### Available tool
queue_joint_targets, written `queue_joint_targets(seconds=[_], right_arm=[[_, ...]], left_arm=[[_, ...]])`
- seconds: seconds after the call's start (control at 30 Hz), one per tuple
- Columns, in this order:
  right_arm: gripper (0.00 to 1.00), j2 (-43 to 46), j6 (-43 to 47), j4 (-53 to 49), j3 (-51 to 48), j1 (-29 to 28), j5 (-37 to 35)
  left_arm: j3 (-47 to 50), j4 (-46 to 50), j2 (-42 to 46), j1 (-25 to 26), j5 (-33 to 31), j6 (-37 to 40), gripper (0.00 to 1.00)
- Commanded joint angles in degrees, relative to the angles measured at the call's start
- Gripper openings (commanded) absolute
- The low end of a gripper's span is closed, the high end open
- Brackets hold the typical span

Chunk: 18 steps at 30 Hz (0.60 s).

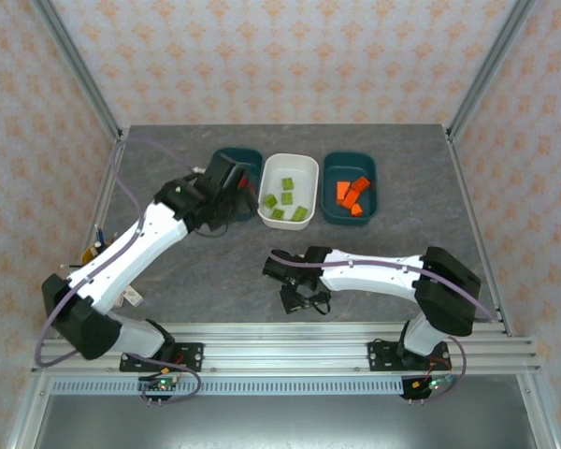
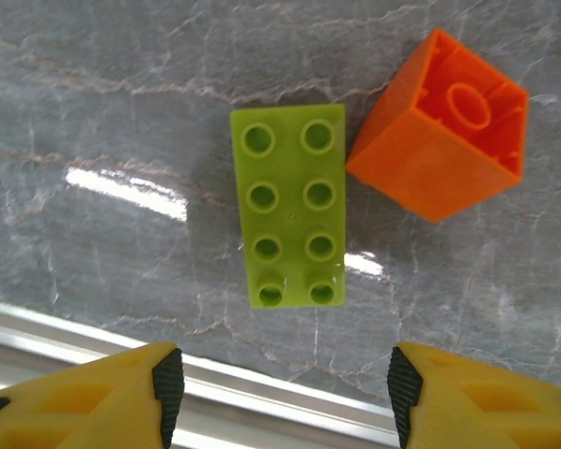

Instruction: Sort the legos into containers by color

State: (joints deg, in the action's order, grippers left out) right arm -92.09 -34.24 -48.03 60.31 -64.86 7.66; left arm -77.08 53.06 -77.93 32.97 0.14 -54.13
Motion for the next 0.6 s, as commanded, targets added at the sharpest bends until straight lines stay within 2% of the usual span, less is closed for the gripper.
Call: queue_joint_targets(seconds=[0.0, 0.23, 0.37, 0.57], right_arm=[[0.61, 0.23, -4.02, -1.68, 0.76, 0.06, -7.2], [0.68, 2.82, -10.94, 1.75, -1.16, 5.38, -4.04], [0.69, 3.81, -15.02, 6.37, -3.64, 9.01, 0.04], [0.66, 0.87, -19.07, 7.07, -3.17, 11.21, 1.55]], left_arm=[[6.6, 1.87, 6.6, 1.75, -3.39, -3.86, 0.73], [13.45, 3.59, 15.32, 4.8, -4.25, -7.03, 0.74], [14.29, 1.92, 15.98, 5.91, -3.47, -6.15, 0.74], [14.66, 0.7, 15.18, 7.75, -2.78, -5.51, 0.73]])
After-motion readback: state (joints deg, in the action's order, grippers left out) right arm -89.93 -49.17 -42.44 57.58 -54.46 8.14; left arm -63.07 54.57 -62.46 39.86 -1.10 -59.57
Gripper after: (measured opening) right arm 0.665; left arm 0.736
